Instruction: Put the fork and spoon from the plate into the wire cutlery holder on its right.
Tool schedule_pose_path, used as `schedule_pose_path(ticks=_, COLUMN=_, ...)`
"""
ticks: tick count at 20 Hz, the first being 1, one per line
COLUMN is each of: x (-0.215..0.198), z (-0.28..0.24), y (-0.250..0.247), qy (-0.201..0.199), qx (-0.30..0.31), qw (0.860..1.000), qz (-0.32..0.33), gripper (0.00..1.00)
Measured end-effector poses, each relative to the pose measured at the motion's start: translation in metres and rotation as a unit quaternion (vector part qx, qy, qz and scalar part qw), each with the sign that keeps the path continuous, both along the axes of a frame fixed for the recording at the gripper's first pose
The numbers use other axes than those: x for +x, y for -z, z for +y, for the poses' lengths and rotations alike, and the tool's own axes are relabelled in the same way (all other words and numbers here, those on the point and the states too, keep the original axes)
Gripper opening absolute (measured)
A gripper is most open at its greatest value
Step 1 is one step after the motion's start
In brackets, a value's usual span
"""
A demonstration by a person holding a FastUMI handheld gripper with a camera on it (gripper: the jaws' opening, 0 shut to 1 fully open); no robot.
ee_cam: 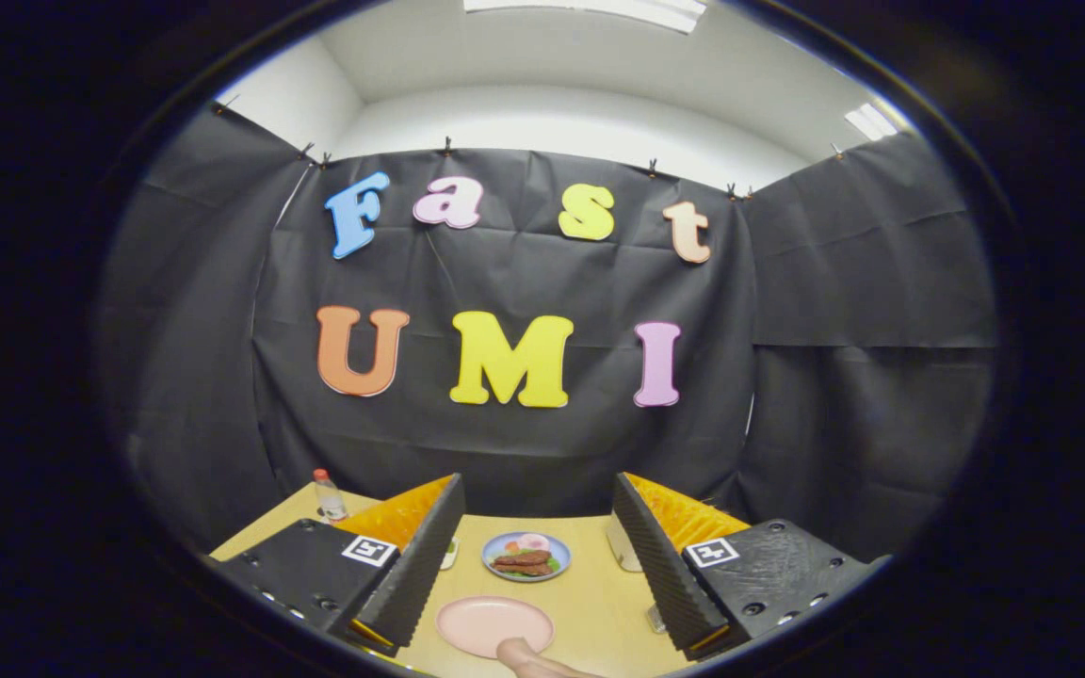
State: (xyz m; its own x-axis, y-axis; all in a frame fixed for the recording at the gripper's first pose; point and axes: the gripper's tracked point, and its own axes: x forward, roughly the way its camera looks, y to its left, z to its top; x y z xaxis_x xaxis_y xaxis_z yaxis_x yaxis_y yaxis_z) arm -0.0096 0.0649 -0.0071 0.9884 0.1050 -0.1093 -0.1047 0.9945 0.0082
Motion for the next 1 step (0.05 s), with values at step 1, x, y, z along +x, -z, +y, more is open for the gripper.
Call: schedule_pose_path(ticks=1, x=0.0018, z=-0.0019, y=0.0012, qy=0.007, qx=-0.004, qw=1.000, qz=-0.001, gripper=0.95)
